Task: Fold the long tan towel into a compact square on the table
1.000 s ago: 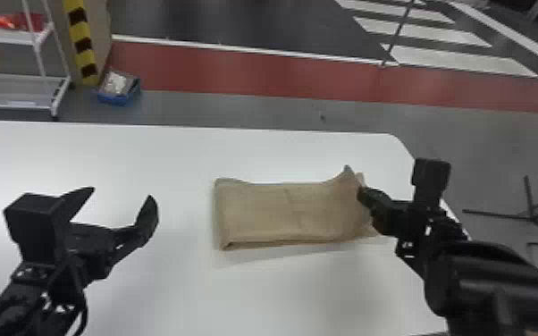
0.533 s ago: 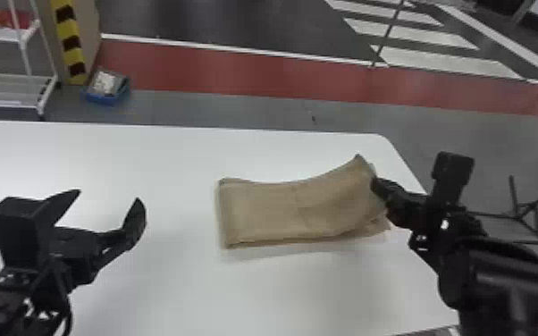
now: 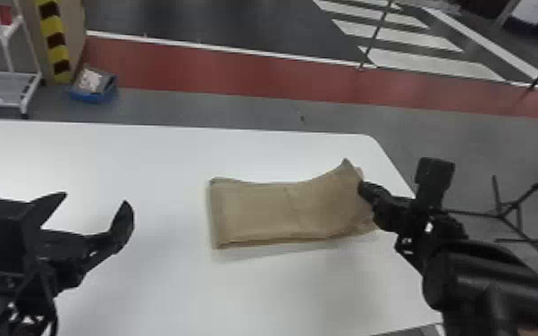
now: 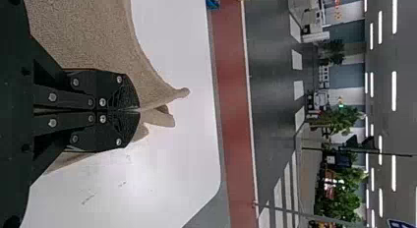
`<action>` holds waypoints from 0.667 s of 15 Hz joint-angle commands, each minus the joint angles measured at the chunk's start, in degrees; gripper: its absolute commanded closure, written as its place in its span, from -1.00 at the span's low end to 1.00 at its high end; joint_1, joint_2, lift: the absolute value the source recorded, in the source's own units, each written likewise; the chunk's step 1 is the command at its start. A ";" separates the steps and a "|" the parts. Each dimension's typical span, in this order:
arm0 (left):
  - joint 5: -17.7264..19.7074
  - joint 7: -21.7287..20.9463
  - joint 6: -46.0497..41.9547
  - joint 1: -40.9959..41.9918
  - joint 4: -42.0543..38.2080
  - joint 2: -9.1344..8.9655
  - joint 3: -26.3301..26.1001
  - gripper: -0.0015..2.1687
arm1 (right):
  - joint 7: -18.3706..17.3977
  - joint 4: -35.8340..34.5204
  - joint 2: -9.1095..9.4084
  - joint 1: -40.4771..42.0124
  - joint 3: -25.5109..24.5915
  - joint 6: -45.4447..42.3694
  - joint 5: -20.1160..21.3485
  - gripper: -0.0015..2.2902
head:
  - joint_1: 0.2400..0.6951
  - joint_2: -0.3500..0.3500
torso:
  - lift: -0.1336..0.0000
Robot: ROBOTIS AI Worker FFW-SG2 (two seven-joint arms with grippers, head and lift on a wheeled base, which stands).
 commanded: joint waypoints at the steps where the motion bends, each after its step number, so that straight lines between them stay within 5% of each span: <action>1: 0.10 0.00 0.19 -0.05 -0.30 0.00 0.14 -0.97 | 0.00 -6.87 0.24 1.18 -1.57 3.46 -2.89 0.03 | 1.00 -0.84 | -0.85; 3: 0.10 0.00 0.36 -0.05 -0.39 0.09 0.05 -0.97 | 0.00 -7.66 -0.29 0.39 -3.68 6.28 -3.94 0.03 | 1.00 -0.83 | -0.85; 7: 0.10 -0.35 0.36 -0.05 0.14 0.18 -0.04 -0.97 | 0.62 4.12 -1.43 -2.34 -1.66 1.00 2.47 0.01 | 1.00 -0.89 | -0.85; 9: 0.10 -0.35 0.36 0.04 0.14 0.27 0.05 -0.97 | 0.79 9.39 -2.31 -4.71 -0.69 0.48 6.07 -0.88 | 1.00 -0.92 | -0.85; 10: 0.10 -0.35 0.36 0.13 0.14 0.27 0.14 -0.97 | 1.23 10.53 -2.57 -5.24 -0.43 1.18 7.48 -1.00 | 1.00 -0.93 | -0.85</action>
